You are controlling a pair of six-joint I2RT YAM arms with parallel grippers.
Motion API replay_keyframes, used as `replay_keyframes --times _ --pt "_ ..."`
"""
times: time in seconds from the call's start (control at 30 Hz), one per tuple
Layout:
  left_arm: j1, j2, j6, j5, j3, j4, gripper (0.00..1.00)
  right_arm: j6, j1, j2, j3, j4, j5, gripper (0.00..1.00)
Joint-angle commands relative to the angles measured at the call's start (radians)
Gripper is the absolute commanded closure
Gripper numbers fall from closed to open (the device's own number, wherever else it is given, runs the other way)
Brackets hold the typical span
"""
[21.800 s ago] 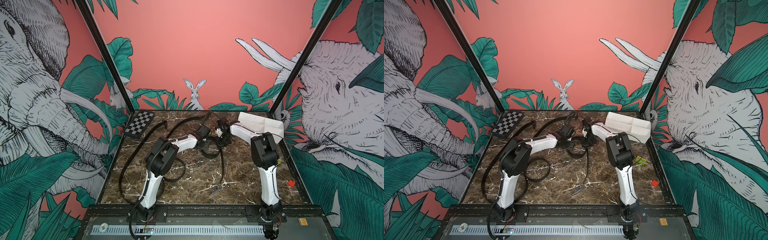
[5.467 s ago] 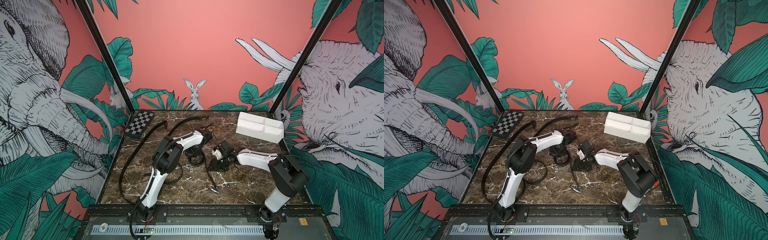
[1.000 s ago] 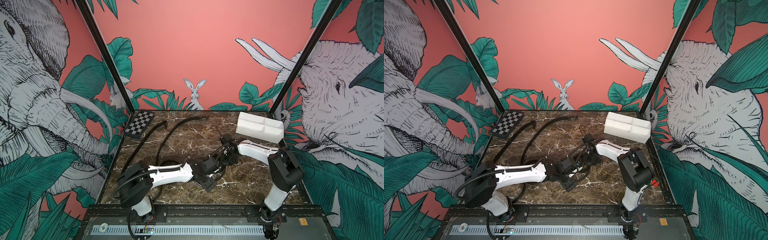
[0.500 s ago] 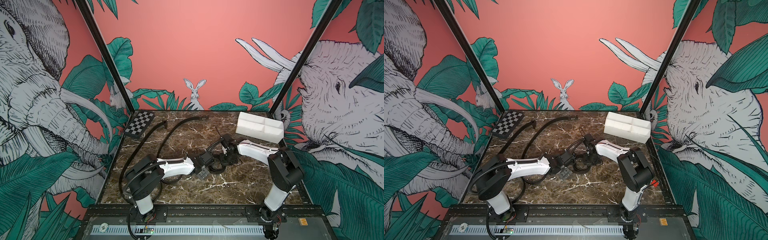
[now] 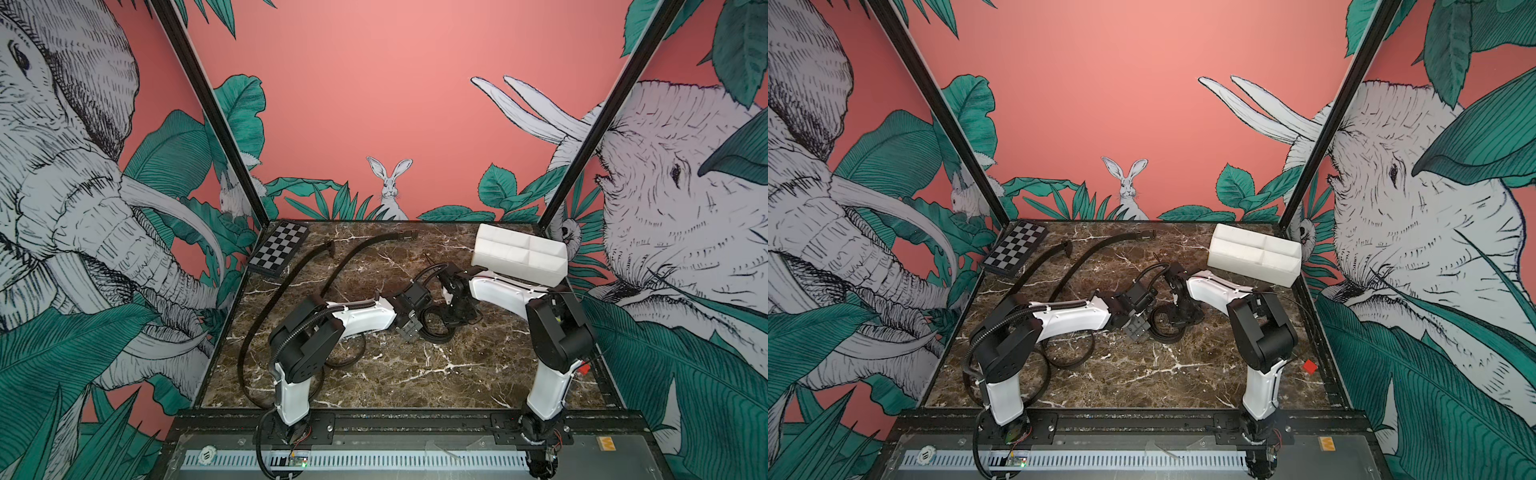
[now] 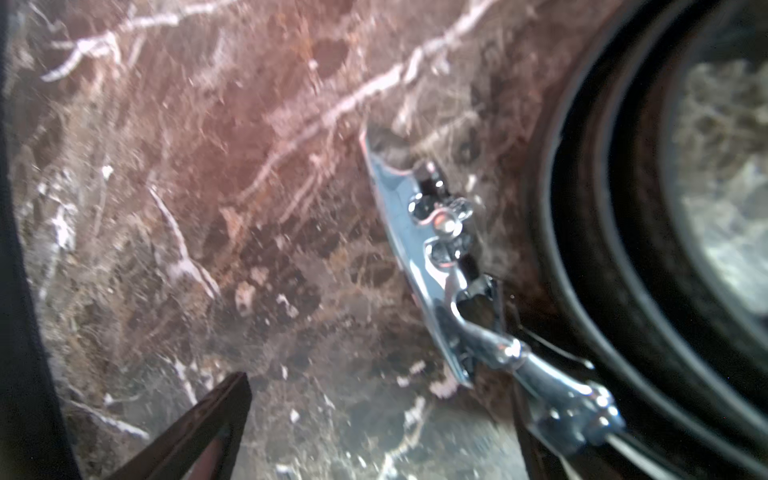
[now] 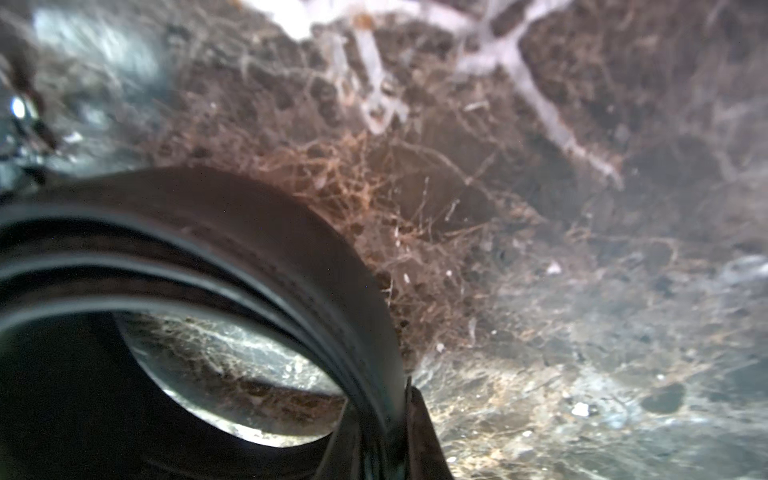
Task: Place the belts into the storage roll
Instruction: Roll the belt at the center of the board, then pick up the belt from the center of the board.
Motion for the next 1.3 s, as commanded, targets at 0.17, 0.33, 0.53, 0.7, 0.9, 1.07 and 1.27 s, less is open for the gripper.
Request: replay_keyframes --times 0.17,0.33,0.53,0.7,0.9,1.07,1.27 --pt "-0.004 -0.126 -0.174 0.242 -0.085 -0.017 0.01 -0.082 0.019 0.052 0.024 -0.058 0.083 1.0" --pt "-0.004 -0.102 -0.282 0.463 -0.078 -0.052 0.01 -0.054 0.031 0.066 0.034 -0.057 0.08 1.0" --pt "-0.002 -0.143 -0.431 0.543 -0.143 0.019 0.03 -0.018 0.042 0.061 0.028 -0.051 0.092 1.0" --pt "-0.002 -0.194 -0.528 0.531 -0.161 0.022 0.05 -0.002 0.048 0.063 0.029 -0.045 0.092 1.0" --pt "0.0 -0.277 -0.636 0.554 -0.179 0.009 0.05 0.011 0.051 0.059 0.025 -0.044 0.095 1.0" --pt "0.004 -0.282 -0.721 0.663 -0.148 0.031 0.07 0.028 0.051 0.049 0.019 -0.044 0.092 1.0" --pt "0.004 -0.274 -1.045 0.78 -0.196 0.131 0.04 0.043 0.052 0.032 0.005 -0.04 0.1 1.0"
